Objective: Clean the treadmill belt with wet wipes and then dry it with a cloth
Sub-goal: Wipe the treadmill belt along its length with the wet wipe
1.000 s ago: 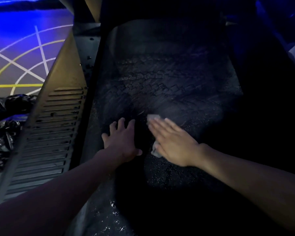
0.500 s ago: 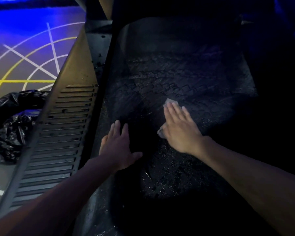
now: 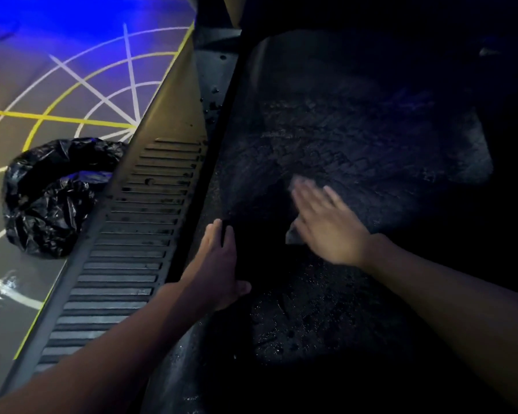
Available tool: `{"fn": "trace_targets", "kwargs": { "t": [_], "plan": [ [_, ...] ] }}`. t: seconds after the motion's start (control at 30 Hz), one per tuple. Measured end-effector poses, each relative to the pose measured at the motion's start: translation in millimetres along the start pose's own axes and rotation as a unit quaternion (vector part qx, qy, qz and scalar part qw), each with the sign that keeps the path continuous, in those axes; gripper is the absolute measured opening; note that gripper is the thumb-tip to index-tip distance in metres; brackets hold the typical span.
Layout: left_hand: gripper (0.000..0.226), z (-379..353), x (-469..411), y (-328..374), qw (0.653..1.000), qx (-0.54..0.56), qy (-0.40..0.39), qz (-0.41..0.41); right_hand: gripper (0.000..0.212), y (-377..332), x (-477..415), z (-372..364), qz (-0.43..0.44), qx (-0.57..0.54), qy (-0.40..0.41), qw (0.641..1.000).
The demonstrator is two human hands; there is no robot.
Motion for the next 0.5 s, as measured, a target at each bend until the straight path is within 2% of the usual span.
{"fn": "trace_targets", "kwargs": {
  "t": [0.03,0.07,0.17,0.2,0.23,0.3,0.33,0.37,0.47,0.5],
  "plan": [
    [0.127,-4,3,-1,1.000,-0.010,-0.027,-0.005,0.076,1,-4,1,-0.035,-0.011,0.000,0.999],
    [0.131,-7,4,-3,0.999,-0.019,-0.044,-0.011,0.074,-6,-7,0,-0.030,-0.010,-0.004,0.999],
    [0.133,-10,7,-8,0.999,-0.020,-0.038,-0.012,0.072,-39,-1,-11,0.114,0.023,-0.022,0.993],
    [0.132,-11,6,-8,0.999,-0.019,-0.028,-0.014,0.072,-40,-1,-10,0.138,0.036,-0.018,0.990],
    [0.132,-12,6,-9,0.999,-0.019,-0.020,-0.017,0.072,-32,-7,-8,0.123,0.038,-0.005,0.992],
    [0.132,-13,7,-10,1.000,-0.015,-0.007,-0.021,0.075,-20,-19,1,0.014,0.011,0.013,1.000],
    [0.131,-13,7,-11,1.000,-0.013,-0.002,-0.022,0.074,-22,-22,-1,-0.015,0.010,0.013,1.000],
    [0.131,-13,8,-11,1.000,-0.014,0.000,-0.024,0.073,-33,-24,-4,0.002,0.020,0.010,1.000],
    [0.130,-12,9,-11,0.999,-0.025,0.005,-0.023,0.076,-60,-19,-13,0.137,0.057,-0.019,0.989],
    [0.130,-11,9,-11,0.999,-0.033,0.008,-0.020,0.077,-55,-23,-11,0.135,0.065,-0.016,0.989]
  ]
}}
Point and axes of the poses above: each hand's wrist, its own x-axis away from the middle knuckle, its own z-axis out of the back of the hand, y = z × x, the point moved 5 cm from there along -x, towards the middle knuckle, and after that the axes turned 3 degrees about -x, right-handed, at the moved point
